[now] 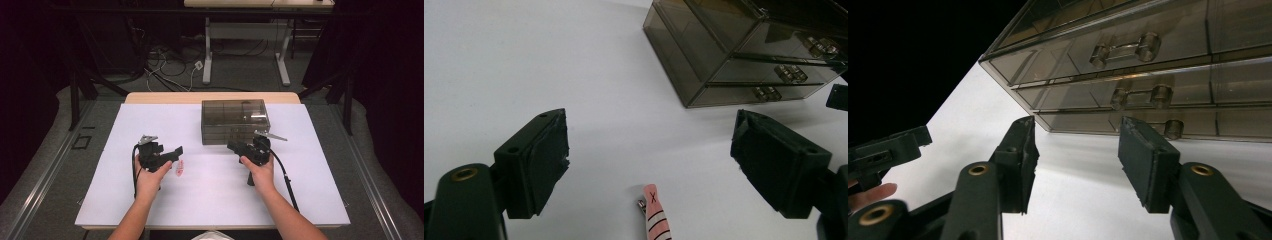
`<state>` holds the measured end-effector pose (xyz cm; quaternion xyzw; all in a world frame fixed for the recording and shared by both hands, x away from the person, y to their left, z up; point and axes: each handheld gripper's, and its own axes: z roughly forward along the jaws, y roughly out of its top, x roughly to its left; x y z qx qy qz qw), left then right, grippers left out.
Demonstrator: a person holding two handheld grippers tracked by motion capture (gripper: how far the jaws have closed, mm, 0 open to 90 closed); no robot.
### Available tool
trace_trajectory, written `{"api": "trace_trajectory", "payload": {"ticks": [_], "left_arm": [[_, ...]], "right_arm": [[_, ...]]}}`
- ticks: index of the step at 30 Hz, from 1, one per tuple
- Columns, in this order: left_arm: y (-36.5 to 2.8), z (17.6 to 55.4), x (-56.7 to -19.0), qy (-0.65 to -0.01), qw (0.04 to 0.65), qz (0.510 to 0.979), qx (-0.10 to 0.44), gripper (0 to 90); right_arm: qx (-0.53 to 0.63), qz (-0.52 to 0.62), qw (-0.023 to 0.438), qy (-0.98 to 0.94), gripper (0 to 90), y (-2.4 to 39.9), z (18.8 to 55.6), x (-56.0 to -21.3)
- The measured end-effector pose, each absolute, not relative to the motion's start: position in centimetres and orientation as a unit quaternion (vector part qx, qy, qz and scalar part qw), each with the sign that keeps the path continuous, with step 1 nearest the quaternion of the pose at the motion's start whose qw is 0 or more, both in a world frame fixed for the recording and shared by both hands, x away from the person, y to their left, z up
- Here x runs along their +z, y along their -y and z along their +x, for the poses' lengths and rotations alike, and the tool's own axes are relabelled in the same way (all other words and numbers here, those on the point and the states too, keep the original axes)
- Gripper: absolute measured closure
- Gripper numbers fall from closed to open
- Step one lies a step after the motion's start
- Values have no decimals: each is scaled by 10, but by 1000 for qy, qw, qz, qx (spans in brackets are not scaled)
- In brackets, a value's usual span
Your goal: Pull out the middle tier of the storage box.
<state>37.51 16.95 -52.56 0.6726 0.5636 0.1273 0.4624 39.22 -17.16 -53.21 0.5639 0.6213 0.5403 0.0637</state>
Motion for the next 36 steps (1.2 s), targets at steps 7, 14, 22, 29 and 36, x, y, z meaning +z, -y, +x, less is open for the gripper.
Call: {"api": "trace_trajectory", "payload": {"ticks": [7,14,22,29,36], "left_arm": [[-168,375,-527,-563,461,673,130,158],[-168,374,-527,-563,459,675,129,159],[-169,374,-527,-563,460,674,131,160],[-170,375,-527,-564,459,674,132,161],[-170,375,-527,-563,459,674,132,162]], "right_arm": [[520,586,55,-619,505,163,398,-530],[509,609,36,-607,528,158,406,-533],[505,632,32,-587,590,154,412,-536],[499,642,43,-580,625,152,415,-541],[491,654,40,-574,662,151,417,-545]]}}
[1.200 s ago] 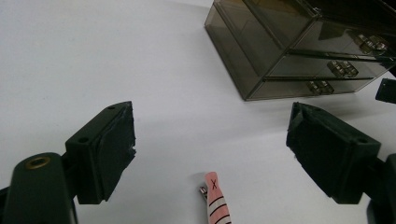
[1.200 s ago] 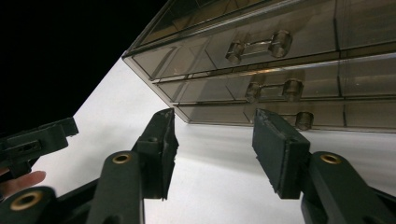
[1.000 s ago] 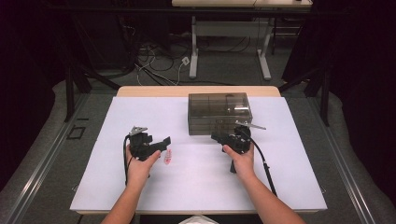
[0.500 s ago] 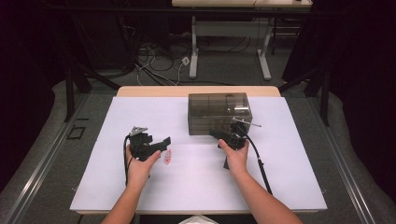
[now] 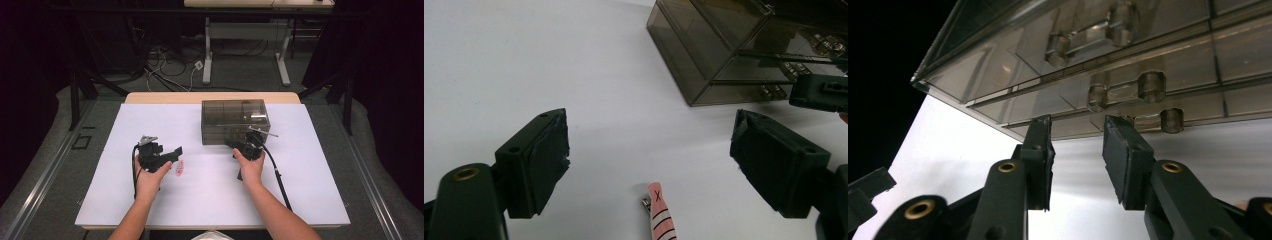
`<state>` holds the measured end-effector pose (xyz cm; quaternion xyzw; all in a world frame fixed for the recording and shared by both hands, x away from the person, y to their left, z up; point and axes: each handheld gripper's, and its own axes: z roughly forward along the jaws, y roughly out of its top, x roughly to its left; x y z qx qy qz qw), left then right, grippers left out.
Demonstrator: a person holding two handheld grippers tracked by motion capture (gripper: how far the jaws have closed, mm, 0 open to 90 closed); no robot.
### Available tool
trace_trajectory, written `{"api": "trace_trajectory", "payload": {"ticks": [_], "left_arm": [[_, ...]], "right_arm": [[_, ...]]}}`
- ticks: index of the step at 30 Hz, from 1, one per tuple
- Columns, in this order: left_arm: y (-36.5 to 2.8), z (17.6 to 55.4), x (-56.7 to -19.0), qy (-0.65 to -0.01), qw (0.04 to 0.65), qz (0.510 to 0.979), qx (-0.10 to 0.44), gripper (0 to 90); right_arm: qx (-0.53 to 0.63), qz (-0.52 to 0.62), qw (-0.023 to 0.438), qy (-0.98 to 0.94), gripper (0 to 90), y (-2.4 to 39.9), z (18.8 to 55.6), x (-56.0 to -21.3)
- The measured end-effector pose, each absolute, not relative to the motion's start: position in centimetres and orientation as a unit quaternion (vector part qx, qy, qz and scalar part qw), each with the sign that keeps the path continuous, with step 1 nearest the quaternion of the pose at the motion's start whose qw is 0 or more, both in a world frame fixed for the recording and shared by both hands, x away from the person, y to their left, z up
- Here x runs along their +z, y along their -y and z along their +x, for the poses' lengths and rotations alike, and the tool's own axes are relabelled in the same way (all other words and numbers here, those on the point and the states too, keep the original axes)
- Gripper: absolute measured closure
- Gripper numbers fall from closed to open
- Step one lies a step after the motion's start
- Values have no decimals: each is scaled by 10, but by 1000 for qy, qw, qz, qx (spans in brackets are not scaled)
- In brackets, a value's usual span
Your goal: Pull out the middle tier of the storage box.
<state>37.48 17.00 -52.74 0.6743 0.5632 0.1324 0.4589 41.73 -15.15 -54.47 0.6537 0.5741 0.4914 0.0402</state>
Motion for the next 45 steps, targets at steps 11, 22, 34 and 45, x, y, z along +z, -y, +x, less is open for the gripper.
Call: {"api": "trace_trajectory", "payload": {"ticks": [11,22,34,45], "left_arm": [[-172,375,-527,-565,460,672,133,163],[-172,375,-528,-566,459,671,133,163],[-172,375,-528,-566,458,673,131,163],[-172,375,-529,-566,458,673,131,164]], "right_arm": [[491,665,32,-562,710,151,420,-550],[494,682,23,-539,766,154,424,-551],[499,696,17,-517,785,154,426,-551],[497,704,9,-507,789,155,426,-552]]}}
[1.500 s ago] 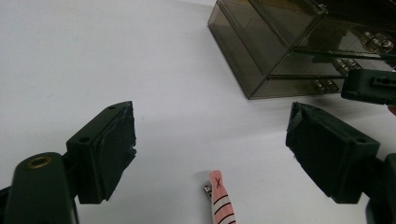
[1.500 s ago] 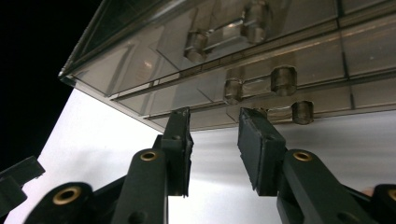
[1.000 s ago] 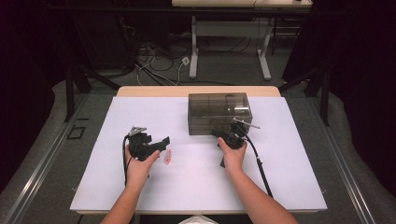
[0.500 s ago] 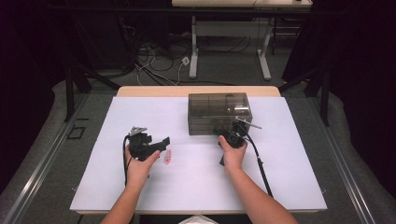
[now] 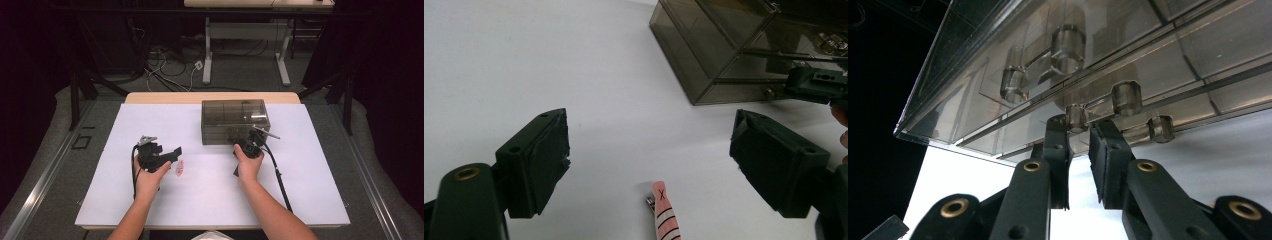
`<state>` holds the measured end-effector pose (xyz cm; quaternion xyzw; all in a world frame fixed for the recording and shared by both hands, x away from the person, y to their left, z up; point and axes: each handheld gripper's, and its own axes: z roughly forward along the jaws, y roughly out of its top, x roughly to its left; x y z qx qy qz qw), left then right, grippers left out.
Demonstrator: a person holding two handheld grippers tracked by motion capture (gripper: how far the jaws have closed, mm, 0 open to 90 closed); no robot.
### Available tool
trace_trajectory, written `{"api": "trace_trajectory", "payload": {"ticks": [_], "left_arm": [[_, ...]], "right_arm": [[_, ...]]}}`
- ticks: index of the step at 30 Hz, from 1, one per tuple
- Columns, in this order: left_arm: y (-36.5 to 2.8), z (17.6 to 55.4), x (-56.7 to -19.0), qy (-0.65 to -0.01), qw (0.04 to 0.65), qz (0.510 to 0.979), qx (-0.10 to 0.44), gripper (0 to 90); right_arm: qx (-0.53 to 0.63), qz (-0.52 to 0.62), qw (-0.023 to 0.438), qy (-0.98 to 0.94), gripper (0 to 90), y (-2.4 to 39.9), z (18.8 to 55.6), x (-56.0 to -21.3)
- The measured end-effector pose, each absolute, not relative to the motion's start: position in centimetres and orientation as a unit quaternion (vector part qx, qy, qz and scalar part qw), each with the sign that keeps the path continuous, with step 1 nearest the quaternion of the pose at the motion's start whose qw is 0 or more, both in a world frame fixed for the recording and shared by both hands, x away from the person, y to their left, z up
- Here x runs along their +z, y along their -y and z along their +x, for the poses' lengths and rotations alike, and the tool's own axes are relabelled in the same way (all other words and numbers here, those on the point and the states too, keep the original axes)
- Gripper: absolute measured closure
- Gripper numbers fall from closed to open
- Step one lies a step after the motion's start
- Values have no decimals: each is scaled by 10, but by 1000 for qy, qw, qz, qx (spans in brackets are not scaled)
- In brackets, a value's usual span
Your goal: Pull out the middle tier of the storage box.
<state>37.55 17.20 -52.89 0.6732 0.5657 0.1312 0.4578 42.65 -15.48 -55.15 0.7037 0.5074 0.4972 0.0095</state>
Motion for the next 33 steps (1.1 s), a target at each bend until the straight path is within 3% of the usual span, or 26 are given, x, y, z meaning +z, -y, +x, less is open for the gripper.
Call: {"api": "trace_trajectory", "payload": {"ticks": [33], "left_arm": [[-172,376,-529,-567,456,673,131,165]], "right_arm": [[502,702,7,-504,822,152,422,-553]]}}
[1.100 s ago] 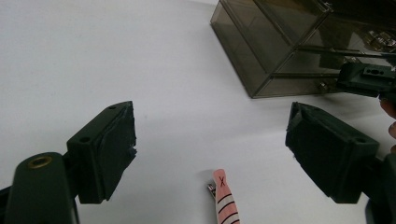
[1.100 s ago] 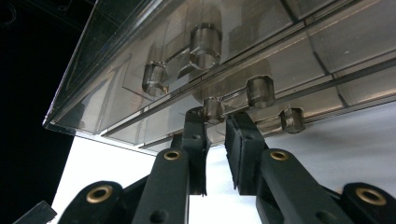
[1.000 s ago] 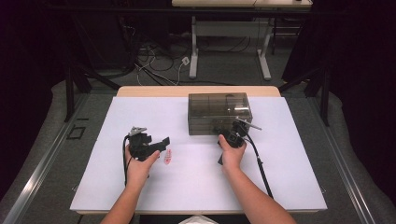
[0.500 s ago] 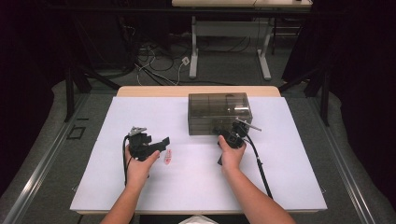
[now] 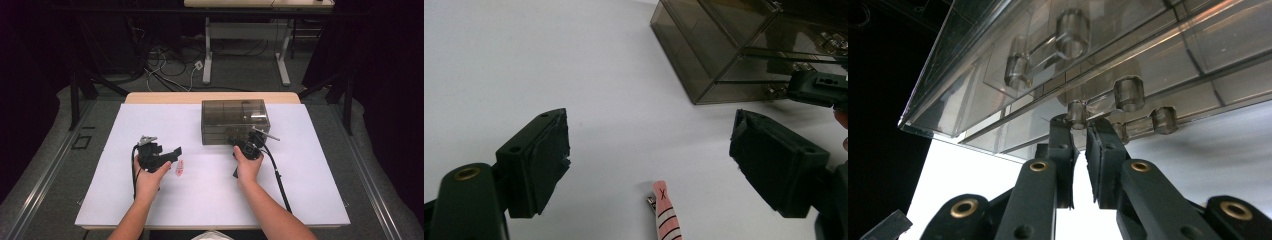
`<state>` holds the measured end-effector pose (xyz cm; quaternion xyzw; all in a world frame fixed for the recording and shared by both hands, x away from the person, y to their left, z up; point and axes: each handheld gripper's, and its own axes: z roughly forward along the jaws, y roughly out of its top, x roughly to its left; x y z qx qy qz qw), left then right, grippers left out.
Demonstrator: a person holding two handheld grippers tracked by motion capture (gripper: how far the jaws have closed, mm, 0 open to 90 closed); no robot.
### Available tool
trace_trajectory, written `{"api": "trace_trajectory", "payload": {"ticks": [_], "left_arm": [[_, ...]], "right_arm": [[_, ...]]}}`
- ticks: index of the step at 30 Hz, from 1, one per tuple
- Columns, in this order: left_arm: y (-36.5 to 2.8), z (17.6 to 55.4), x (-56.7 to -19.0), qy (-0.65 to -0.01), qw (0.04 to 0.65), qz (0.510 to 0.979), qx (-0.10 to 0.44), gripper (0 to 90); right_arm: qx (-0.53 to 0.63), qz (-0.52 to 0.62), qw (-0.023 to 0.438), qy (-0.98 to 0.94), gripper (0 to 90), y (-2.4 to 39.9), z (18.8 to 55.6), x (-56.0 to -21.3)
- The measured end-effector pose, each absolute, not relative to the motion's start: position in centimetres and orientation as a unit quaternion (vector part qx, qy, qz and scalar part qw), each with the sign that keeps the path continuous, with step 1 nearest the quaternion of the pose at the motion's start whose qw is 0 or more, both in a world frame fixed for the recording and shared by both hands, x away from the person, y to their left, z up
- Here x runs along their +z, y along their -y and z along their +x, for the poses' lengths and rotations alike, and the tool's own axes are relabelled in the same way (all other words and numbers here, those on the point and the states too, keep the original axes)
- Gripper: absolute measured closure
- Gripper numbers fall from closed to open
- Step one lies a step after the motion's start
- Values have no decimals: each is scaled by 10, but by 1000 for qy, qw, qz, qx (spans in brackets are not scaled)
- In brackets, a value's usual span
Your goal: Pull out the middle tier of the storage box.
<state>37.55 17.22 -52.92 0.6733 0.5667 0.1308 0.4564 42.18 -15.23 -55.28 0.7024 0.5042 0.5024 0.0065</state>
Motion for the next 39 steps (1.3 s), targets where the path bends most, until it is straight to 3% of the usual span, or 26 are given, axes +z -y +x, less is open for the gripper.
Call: {"api": "trace_trajectory", "payload": {"ticks": [39], "left_arm": [[-172,375,-530,-568,456,672,130,165]], "right_arm": [[505,692,-12,-515,822,159,400,-553]]}}
